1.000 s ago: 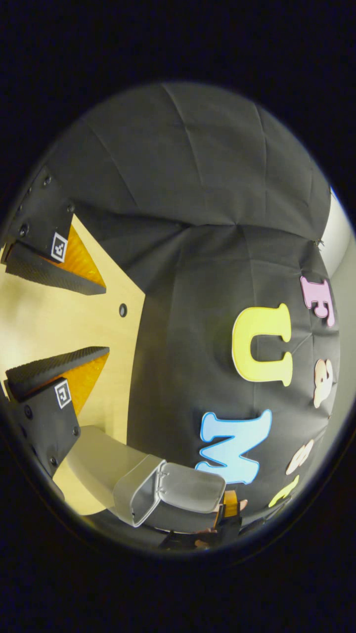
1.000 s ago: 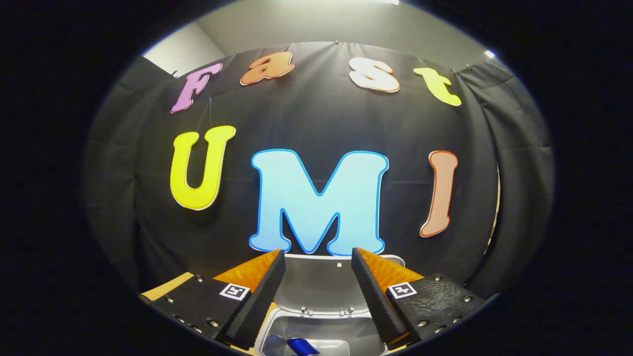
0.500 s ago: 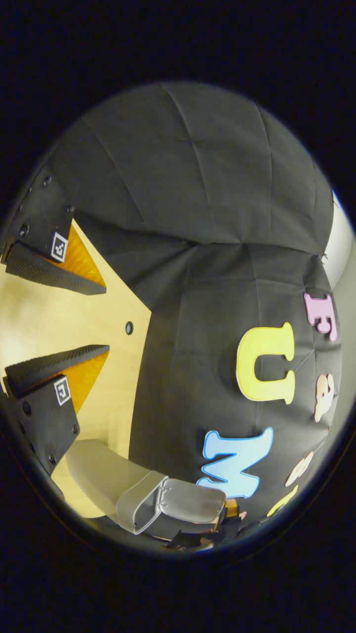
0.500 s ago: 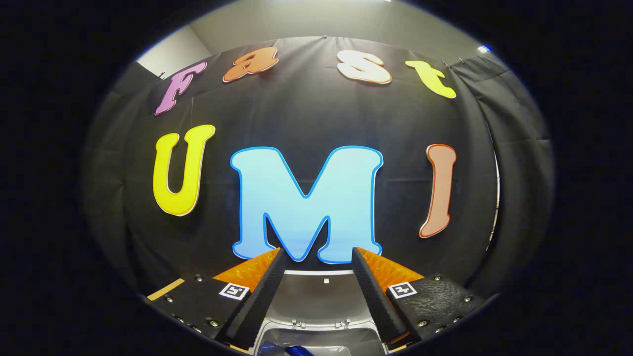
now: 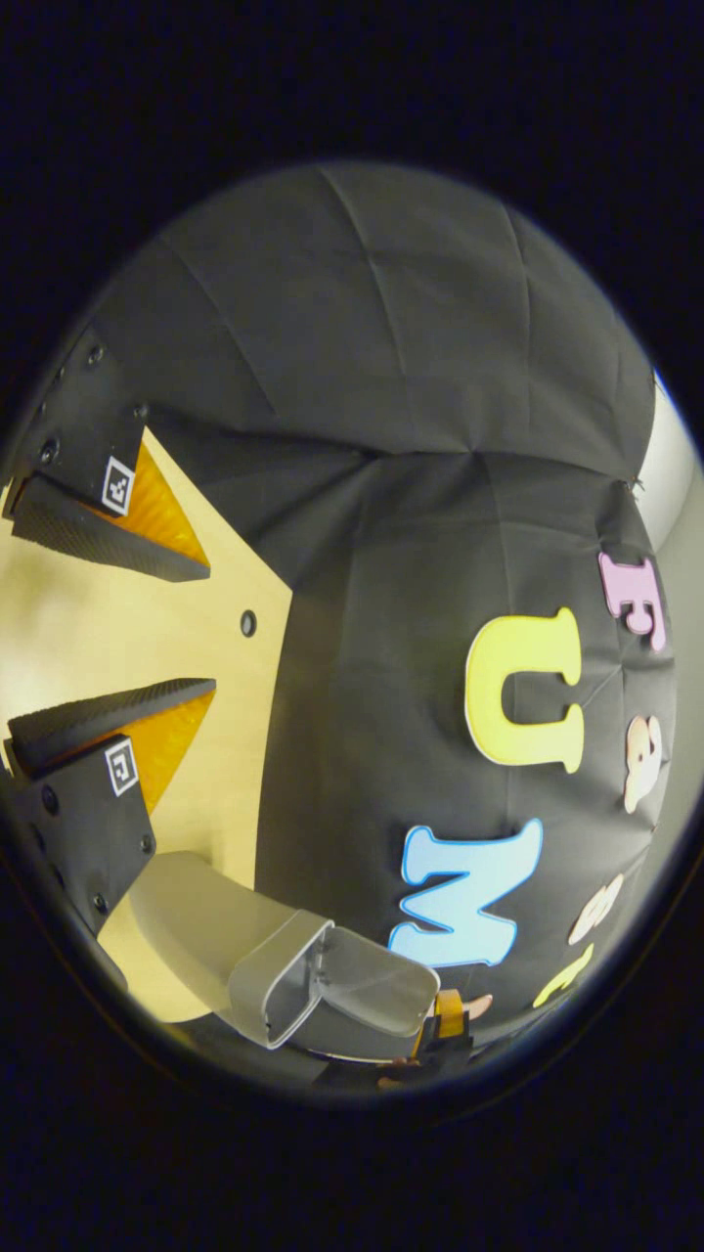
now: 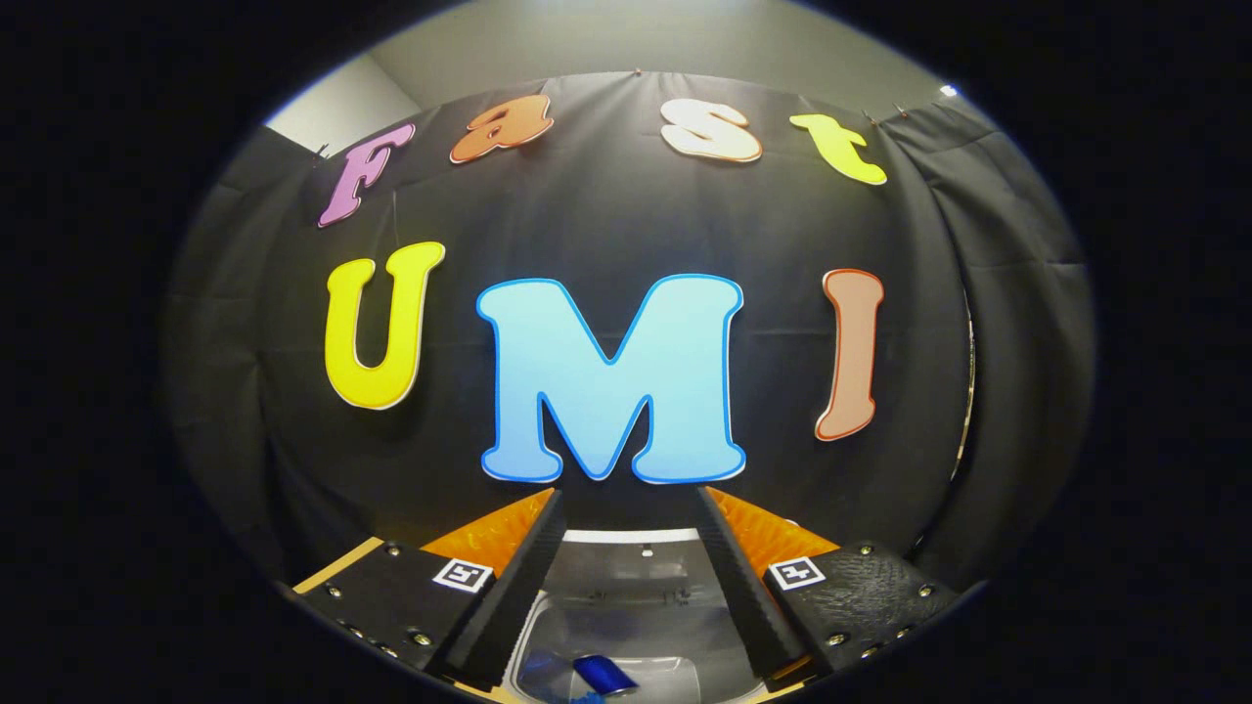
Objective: Press the lid of the desktop garbage bin to open it, pick up the crumpled paper on the desktop and throw it into the bin, then pick up the pop can on the desktop and drop it into the bin, and finally close the garbage bin lid.
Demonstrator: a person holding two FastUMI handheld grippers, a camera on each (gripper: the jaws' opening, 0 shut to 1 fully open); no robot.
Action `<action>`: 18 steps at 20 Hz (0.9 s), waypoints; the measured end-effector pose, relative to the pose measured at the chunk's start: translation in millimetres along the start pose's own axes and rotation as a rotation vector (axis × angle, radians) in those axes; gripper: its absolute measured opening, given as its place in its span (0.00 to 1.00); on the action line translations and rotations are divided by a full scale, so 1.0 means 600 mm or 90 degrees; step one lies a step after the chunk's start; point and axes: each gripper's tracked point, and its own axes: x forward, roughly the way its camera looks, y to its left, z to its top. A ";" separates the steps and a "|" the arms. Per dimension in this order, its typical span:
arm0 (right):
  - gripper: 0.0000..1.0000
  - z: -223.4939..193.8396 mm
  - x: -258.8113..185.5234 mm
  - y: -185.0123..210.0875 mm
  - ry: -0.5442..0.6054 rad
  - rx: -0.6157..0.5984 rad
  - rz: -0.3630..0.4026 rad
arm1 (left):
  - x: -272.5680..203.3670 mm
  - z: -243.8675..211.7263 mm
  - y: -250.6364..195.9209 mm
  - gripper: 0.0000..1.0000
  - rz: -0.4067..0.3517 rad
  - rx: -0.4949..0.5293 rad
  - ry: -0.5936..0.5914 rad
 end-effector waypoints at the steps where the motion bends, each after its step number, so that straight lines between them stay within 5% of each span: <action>1: 0.87 -0.008 -0.014 0.000 0.005 -0.001 0.001 | 0.004 0.001 -0.012 0.68 -0.009 0.008 0.000; 7: 0.88 -0.077 -0.072 0.005 0.056 -0.004 0.005 | 0.003 0.012 -0.051 0.68 -0.048 0.023 -0.003; 18: 0.88 -0.231 -0.107 0.009 0.177 0.000 0.010 | -0.004 0.013 -0.050 0.68 -0.053 0.019 -0.003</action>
